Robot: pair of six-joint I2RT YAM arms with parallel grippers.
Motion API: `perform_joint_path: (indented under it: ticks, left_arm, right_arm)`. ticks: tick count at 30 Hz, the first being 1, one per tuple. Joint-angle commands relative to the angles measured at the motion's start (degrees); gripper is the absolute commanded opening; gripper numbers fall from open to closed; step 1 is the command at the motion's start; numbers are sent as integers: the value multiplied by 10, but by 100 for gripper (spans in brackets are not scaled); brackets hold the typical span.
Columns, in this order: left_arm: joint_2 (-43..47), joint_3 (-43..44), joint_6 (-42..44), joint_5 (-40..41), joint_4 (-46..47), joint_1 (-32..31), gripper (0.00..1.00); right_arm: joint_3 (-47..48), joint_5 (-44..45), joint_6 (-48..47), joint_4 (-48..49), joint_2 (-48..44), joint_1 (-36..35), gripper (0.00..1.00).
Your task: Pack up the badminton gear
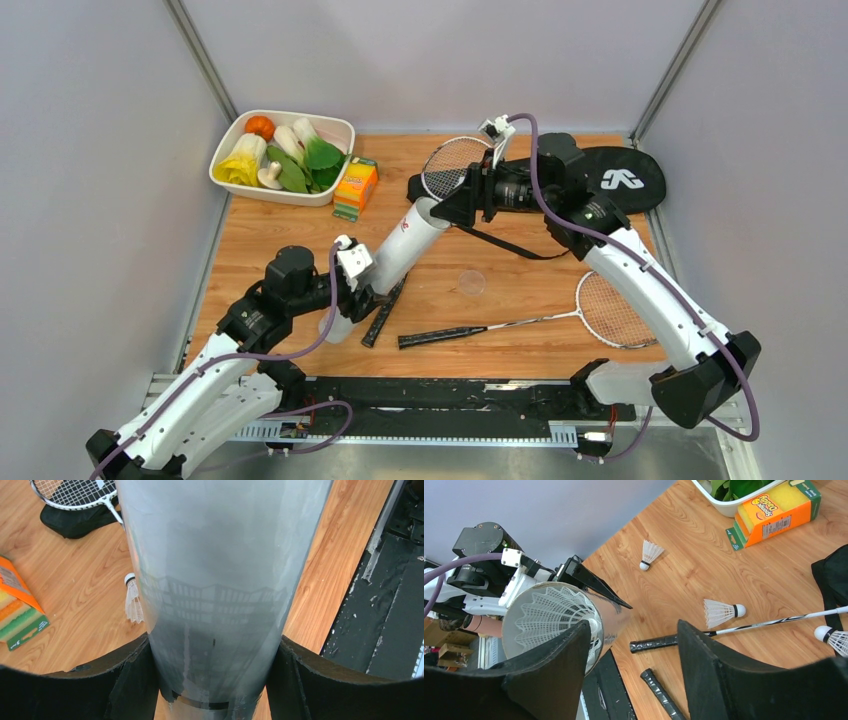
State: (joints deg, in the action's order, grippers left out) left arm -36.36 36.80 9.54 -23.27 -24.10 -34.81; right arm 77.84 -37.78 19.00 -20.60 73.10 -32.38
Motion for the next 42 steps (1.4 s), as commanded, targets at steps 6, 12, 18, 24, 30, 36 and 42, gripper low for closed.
perform_joint_path:
  ticks: [6, 12, 18, 24, 30, 36, 42]
  left_arm:
    - [7, 12, 4, 61, 51, -2, 60]
    - [14, 9, -1, 76, 52, -2, 61]
    - [22, 8, -4, 79, 55, -2, 60]
    - [38, 2, -12, 75, 63, -2, 60]
    - [39, 0, -16, 67, 64, -2, 60]
    - [41, -1, -17, 65, 65, -2, 60]
    - [39, 0, -17, 64, 65, -2, 60]
  right_arm:
    - [24, 83, 7, 22, -30, 22, 82]
    - [-33, 53, 32, 98, -46, 105, 84]
    - [-127, -16, 66, 208, -4, 185, 77]
    - [-135, -7, -13, 223, 124, 201, 65]
    - [-74, -35, -38, 219, 295, 218, 52]
    - [-12, -80, -44, 219, 402, 221, 52]
    - [20, -89, -49, 208, 449, 221, 53]
